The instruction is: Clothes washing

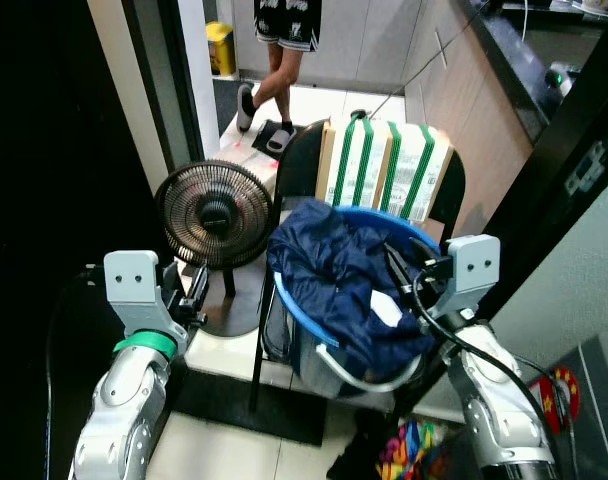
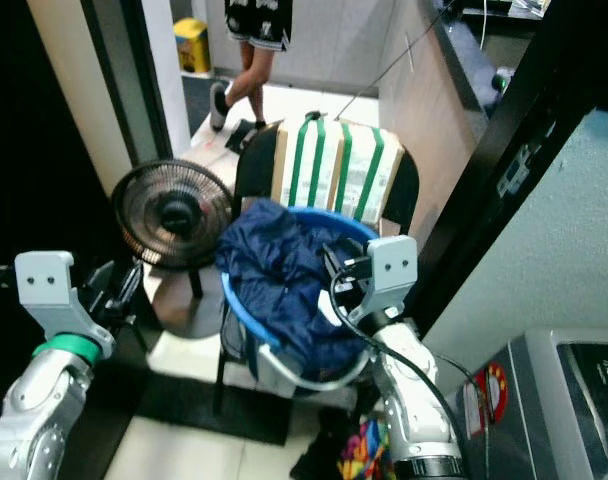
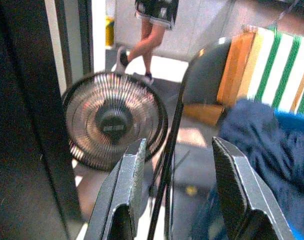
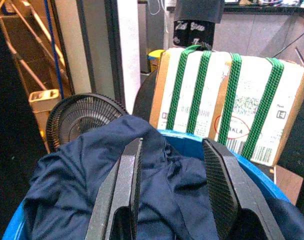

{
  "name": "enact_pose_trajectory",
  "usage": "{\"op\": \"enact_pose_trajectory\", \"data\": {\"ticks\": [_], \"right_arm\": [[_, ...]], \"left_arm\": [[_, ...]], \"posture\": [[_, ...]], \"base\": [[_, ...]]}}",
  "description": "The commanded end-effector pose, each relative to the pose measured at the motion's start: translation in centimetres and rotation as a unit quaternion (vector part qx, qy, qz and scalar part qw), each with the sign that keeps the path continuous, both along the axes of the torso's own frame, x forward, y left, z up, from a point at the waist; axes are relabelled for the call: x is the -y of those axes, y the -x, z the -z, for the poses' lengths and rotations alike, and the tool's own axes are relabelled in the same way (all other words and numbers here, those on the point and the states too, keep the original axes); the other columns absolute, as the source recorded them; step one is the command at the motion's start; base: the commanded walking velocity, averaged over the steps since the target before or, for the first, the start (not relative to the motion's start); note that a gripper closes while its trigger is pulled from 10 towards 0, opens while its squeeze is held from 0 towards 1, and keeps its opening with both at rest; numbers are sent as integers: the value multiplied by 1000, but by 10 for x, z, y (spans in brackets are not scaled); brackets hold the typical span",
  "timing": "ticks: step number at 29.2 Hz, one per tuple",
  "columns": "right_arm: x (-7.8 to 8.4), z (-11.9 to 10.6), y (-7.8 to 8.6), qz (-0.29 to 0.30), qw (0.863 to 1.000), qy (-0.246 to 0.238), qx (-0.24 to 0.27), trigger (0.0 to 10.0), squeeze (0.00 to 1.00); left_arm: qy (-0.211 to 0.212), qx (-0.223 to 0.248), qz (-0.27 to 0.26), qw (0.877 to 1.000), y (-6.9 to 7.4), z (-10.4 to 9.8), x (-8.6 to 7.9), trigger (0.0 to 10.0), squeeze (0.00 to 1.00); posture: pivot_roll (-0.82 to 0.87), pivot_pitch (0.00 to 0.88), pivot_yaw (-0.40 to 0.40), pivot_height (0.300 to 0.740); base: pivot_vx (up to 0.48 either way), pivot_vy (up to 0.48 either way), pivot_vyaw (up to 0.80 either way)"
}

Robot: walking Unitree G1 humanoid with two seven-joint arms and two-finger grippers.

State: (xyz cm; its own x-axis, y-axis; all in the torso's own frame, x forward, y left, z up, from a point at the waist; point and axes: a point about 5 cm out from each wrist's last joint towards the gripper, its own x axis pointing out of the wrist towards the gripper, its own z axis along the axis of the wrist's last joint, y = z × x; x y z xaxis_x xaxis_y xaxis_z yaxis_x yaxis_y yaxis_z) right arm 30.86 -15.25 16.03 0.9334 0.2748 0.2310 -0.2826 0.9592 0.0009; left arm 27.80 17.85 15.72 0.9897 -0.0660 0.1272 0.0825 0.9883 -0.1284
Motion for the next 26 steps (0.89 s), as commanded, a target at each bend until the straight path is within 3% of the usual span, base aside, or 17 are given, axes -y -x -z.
{"op": "enact_pose_trajectory", "data": {"ticks": [1,7,11,12,18,26], "right_arm": [[0,2,-1,4,1000,4,-6,10000,0],[1,2,-12,-16,1000,2,-20,10000,0],[-8,10,-22,-40,997,58,-43,10000,0],[-11,15,-29,-46,995,68,-54,10000,1000],[-18,18,-41,-56,994,66,-67,10000,1000],[-49,21,-46,-137,982,108,-74,10000,1000]], "left_arm": [[-3,-14,-1,1000,1,4,-3,10000,0],[-19,-6,8,1000,1,0,-3,10000,0],[-23,-9,12,1000,4,2,-3,10000,0],[-24,-10,14,1000,6,2,-3,10000,0],[-28,-14,17,999,9,2,-4,10000,0],[-39,-19,30,999,20,1,-5,10000,0]], "posture": [[105,32,32,740],[109,45,33,740],[107,52,35,740],[110,65,34,740],[114,77,35,740],[141,128,34,740]], "base": [[0,0,0],[0,0,0],[0,0,0],[0,0,0],[0,0,0],[0,0,0]]}}
